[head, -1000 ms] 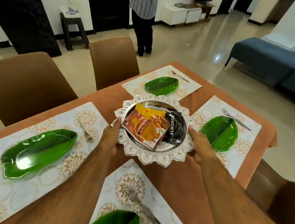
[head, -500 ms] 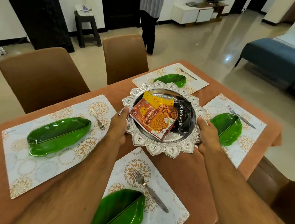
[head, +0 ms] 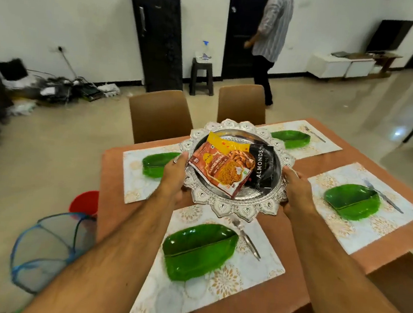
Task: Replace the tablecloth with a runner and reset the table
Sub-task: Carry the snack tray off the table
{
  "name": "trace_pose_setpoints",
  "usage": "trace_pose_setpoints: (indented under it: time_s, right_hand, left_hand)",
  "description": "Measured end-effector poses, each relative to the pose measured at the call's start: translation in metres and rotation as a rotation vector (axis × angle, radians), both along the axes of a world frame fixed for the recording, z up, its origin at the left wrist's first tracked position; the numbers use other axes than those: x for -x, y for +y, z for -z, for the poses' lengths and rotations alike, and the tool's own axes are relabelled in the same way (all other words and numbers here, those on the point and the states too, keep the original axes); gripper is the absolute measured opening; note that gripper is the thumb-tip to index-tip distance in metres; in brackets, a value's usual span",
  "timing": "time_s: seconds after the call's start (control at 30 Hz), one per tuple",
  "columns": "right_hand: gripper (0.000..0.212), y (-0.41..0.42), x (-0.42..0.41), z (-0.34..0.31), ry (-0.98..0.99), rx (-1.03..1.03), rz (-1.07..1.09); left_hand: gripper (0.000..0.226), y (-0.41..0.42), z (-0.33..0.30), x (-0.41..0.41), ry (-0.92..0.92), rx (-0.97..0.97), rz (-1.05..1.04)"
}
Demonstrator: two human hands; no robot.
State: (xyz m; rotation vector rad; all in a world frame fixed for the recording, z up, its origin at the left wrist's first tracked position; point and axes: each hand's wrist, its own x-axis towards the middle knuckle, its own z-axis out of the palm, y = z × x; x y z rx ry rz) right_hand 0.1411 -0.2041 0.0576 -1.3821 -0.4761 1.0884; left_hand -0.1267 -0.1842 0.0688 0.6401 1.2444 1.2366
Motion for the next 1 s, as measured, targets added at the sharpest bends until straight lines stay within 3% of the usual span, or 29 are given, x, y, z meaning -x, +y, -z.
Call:
trace_pose_setpoints:
  time_s: [0.1,0.27,0.43,0.57,0.6,0.7,0.77,0.87,0.9,1.0]
  right_hand:
    - [0.025,-0.021,0.040,-0.009,-0.002,0.003,-0.088]
    - [0.071,-0.032,0.106,0.014,-0.042,0.024,-0.277]
    - [0.058,-0.082,0.207,-0.002,-0.052,0.021,-0.441]
    - [0.080,-0.119,0.292,0.015,-0.042,0.022,-0.576]
    - [0.072,-0.134,0.313,0.014,-0.026,0.020,-0.622]
    - [0.014,-0.187,0.376,0.015,-0.009,-0.003,-0.722]
    - [0.014,-0.213,0.411,0.028,-0.043,-0.002,-0.756]
    - [0.049,-0.264,0.460,0.049,-0.047,0.024,-0.835]
    - [0.047,-0.283,0.472,0.050,-0.029,0.044,-0.847]
    - [0.005,-0.342,0.508,0.070,-0.025,0.057,-0.857]
  left_hand:
    - [0.031,-0.039,-0.002,0.043,-0.004,0.002,-0.068]
    - [0.027,-0.107,-0.002,0.119,0.025,0.005,-0.257]
    - [0.029,-0.182,0.001,0.200,0.049,-0.006,-0.419]
    - [0.033,-0.256,0.011,0.272,0.072,0.012,-0.549]
    - [0.035,-0.275,0.015,0.290,0.077,0.030,-0.576]
    - [0.033,-0.340,0.025,0.341,0.061,0.042,-0.667]
    - [0.032,-0.380,0.031,0.370,0.041,0.037,-0.717]
    - [0.034,-0.444,0.046,0.412,0.020,0.046,-0.777]
    - [0.033,-0.462,0.051,0.423,0.013,0.055,-0.797]
    - [0.031,-0.518,0.071,0.452,-0.010,0.083,-0.824]
